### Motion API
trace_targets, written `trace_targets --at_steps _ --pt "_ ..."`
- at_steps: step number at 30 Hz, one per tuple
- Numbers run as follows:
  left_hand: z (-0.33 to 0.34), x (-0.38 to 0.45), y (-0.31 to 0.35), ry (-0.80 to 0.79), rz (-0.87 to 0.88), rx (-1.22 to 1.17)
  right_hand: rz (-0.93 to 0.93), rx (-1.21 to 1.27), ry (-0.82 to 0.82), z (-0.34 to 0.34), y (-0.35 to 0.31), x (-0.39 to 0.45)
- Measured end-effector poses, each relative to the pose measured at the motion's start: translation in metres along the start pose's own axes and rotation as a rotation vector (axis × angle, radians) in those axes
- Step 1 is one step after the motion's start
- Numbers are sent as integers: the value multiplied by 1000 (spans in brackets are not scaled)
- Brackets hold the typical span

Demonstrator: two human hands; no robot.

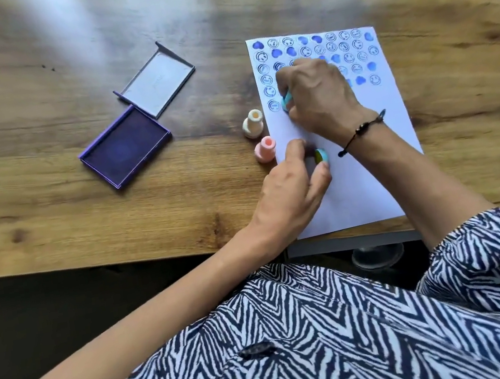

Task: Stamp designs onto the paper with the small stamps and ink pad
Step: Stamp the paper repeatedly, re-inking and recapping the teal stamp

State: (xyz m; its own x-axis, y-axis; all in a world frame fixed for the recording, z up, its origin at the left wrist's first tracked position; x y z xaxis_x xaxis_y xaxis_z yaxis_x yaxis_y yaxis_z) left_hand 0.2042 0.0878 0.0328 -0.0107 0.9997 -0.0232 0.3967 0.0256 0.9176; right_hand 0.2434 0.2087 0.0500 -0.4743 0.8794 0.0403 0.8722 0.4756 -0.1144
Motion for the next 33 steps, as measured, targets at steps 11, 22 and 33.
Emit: trace_targets --at_steps 11,22,33 --pt "2 1 0 37 35 44 -23 -46 -74 1 -2 11" --pt "5 -2 4 29 39 51 -16 -63 -95 0 -7 9" --pt "3 0 4 37 -5 46 387 778 196 -40 52 -23"
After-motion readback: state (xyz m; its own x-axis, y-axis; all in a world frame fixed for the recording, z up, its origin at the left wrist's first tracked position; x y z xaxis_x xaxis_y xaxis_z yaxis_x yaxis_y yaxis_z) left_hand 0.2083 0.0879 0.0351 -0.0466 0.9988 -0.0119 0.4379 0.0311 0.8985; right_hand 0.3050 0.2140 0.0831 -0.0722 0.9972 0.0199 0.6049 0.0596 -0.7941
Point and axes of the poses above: each hand's wrist, its own x-axis towards the middle knuckle, its own z-axis out of the palm, y = z × x, the point moved 5 cm from there along x, towards the middle knuckle, and after that the axes turned 1 degree about y, right-handed, at the moved point
